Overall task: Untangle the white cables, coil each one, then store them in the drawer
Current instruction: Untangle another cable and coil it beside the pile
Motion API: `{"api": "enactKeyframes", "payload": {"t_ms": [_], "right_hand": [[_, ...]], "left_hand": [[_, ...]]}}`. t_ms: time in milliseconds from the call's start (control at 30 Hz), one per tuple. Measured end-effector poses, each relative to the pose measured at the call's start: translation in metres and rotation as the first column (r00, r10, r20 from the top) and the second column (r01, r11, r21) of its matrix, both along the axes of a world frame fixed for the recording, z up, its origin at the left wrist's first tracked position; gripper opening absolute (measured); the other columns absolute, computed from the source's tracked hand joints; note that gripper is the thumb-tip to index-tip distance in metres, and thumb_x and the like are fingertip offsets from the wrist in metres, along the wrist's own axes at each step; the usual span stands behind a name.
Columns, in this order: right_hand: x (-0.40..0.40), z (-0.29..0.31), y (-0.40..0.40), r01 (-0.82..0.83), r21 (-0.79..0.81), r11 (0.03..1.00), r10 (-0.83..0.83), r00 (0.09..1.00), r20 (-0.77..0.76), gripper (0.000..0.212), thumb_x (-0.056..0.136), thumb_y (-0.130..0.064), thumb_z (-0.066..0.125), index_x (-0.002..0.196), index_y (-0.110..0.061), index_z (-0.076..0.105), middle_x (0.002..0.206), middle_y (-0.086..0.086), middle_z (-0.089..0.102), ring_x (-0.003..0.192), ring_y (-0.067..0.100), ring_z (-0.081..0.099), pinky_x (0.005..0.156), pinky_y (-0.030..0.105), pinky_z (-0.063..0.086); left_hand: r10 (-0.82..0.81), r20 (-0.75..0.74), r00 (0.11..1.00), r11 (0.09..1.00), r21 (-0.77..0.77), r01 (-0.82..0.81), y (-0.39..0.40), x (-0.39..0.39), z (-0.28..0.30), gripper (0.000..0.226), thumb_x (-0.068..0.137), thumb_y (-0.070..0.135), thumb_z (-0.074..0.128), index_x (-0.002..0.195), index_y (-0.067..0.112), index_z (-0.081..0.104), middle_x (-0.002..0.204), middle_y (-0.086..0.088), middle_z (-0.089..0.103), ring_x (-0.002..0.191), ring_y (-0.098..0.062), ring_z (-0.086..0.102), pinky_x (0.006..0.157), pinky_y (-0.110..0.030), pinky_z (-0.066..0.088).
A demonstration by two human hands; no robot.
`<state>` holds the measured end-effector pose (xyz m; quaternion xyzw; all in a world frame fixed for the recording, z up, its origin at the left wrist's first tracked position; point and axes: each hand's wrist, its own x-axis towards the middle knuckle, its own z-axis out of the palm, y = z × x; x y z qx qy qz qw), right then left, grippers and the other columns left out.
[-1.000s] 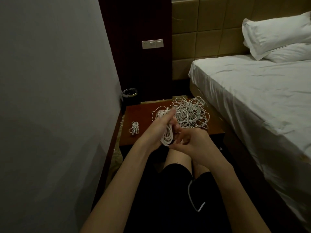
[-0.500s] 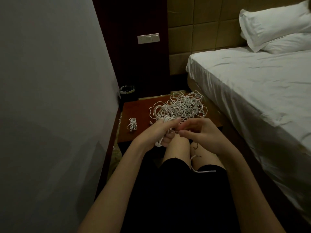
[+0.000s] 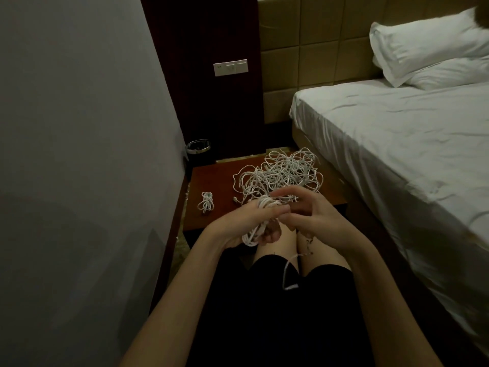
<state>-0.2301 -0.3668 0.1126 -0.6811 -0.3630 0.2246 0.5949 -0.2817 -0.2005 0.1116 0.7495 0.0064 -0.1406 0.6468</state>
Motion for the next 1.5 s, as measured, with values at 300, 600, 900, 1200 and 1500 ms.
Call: {"api": "enactKeyframes", "payload": {"t_ms": [300,600,900,1200,1500], "right_hand": [[-0.007,-0.004,0.018,0.226,0.056,0.972,-0.232,0.964,0.129,0.030,0.090,-0.043,0.055,0.074,-0.019,0.063,0.058,-0.013,0.051,0.051,-0.002,0.045,0.056,0.016,0.037],[-0.017,-0.015,0.034,0.371,-0.202,0.906,-0.307,0.907,0.288,0.040,0.088,-0.059,0.053,0.087,-0.023,0.068,0.083,-0.005,0.066,0.079,0.009,0.062,0.071,0.024,0.047],[-0.006,-0.017,0.029,0.574,0.117,0.810,-0.580,0.756,0.303,0.030,0.097,-0.021,0.049,0.074,-0.003,0.054,0.067,0.014,0.055,0.059,0.021,0.049,0.054,0.033,0.036],[-0.005,-0.021,0.027,0.479,-0.117,0.870,-0.428,0.852,0.303,0.063,0.094,-0.058,0.036,0.079,-0.002,0.060,0.060,-0.003,0.056,0.058,0.010,0.052,0.059,0.030,0.038],[-0.007,0.002,0.012,0.097,-0.046,0.994,-0.070,0.911,0.407,0.020,0.094,-0.022,0.059,0.080,-0.013,0.071,0.057,-0.004,0.055,0.050,0.002,0.043,0.052,0.015,0.033]], "left_hand": [[-0.026,0.075,0.997,0.996,0.085,0.020,-0.010,-0.001,0.002,0.008,0.098,0.016,0.053,0.097,0.010,0.049,0.047,0.001,0.034,0.032,-0.006,0.025,0.034,-0.016,0.020],[-0.141,0.124,0.982,0.853,0.519,0.056,-0.011,-0.002,0.004,0.051,0.086,0.001,0.068,0.129,0.005,0.042,0.085,0.009,0.054,0.066,0.013,0.060,0.053,-0.003,0.039],[0.077,-0.025,0.997,0.995,0.068,-0.075,-0.001,-0.012,-0.001,0.041,0.084,0.053,0.064,0.096,0.014,0.059,0.071,0.000,0.056,0.049,-0.009,0.049,0.047,-0.018,0.039],[0.521,0.452,0.724,0.718,0.226,-0.658,0.002,0.009,-0.009,0.050,0.097,0.037,0.051,0.064,0.000,0.059,0.055,-0.006,0.049,0.047,-0.015,0.042,0.048,-0.022,0.036],[0.206,0.575,0.792,0.589,0.573,-0.570,0.014,0.000,-0.004,0.035,0.098,0.035,0.051,0.080,0.012,0.070,0.068,-0.001,0.067,0.059,-0.019,0.064,0.057,-0.034,0.054]]}}
